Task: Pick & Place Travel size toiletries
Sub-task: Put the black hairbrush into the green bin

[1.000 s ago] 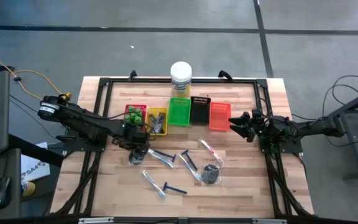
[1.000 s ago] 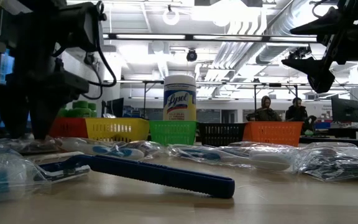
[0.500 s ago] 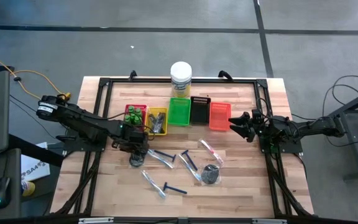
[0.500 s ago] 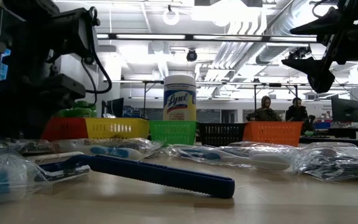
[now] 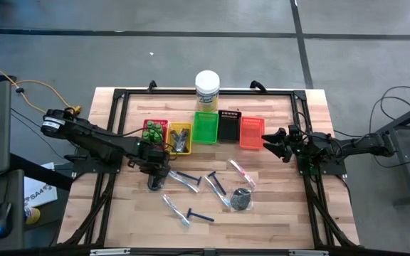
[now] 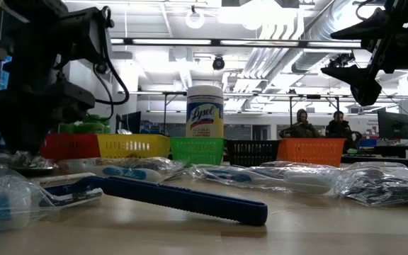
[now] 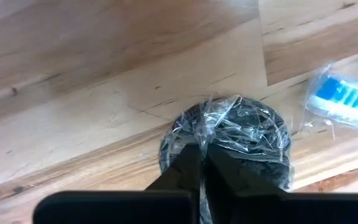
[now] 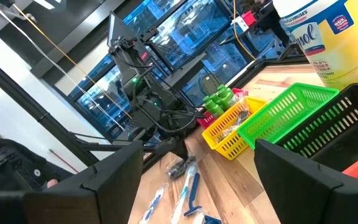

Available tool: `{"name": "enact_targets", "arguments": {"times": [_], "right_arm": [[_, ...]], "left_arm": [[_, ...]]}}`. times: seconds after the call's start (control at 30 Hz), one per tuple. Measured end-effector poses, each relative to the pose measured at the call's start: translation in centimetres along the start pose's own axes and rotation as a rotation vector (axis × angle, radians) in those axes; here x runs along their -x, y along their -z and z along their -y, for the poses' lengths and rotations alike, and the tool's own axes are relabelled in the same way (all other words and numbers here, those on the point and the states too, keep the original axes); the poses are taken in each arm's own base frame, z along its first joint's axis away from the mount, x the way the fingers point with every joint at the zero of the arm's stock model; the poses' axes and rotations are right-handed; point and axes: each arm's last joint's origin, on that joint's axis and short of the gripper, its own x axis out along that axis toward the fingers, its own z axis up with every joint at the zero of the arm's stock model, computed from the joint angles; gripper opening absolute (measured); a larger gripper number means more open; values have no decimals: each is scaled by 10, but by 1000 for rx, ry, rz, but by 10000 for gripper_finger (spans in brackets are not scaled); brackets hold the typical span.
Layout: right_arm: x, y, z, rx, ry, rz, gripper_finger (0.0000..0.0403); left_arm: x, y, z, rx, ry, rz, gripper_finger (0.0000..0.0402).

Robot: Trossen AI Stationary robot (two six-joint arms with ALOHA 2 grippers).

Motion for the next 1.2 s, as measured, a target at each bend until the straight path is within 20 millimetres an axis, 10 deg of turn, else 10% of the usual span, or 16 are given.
{"name": "enact_targets", "arguments": {"times": [0.57,1.2], "right_arm": [[0,0,0,0,0,-1,294],[0,0,0,2,4,-5,294]], "left_arm": [[119,28,-2,-22,399,333,0],[130,28,-8,-9,425,391,0]]}}
